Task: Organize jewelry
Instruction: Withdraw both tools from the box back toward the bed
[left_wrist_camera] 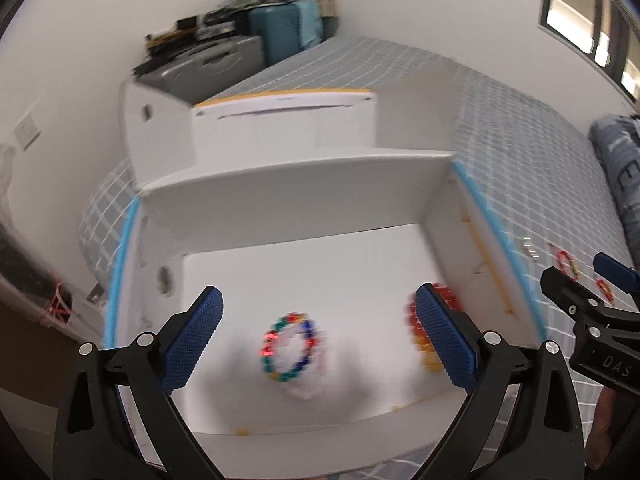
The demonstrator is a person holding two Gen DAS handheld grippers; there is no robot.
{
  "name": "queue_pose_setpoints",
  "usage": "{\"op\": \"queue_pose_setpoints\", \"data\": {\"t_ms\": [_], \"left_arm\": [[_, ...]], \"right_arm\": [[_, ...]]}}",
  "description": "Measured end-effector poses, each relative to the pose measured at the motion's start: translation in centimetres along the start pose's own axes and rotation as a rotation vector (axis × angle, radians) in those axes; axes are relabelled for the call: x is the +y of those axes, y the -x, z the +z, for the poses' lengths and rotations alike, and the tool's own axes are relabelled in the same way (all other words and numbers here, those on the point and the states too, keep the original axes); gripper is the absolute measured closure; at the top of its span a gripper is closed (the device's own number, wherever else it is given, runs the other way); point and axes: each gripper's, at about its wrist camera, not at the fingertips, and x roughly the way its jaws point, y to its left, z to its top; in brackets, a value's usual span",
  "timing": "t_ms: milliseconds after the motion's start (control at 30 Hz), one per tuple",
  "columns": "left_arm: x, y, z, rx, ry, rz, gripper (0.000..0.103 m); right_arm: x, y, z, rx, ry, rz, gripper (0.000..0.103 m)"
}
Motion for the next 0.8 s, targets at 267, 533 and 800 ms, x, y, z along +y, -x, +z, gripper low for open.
{"op": "queue_pose_setpoints", "data": {"t_ms": [267,533,800], "left_arm": [[-8.4,1.3,1.5,-0.019,-0.101,-0.052,0.008],[-18.3,0.7,2.1,-0.020,-0.210,-0.118,0.008],[-27.0,-5.1,1.4,0.098,-0.310,-0.184,0.007]], "right_arm": [[-9.3,2.1,-1.5,-0.006,-0.116,-0.086,0.008],[-17.9,2.0,-4.7,0.036,-0.207,-0.155,0.008],[-24.0,-1.4,-8.8,0.108,-0.276,-0.196,0.008]]}}
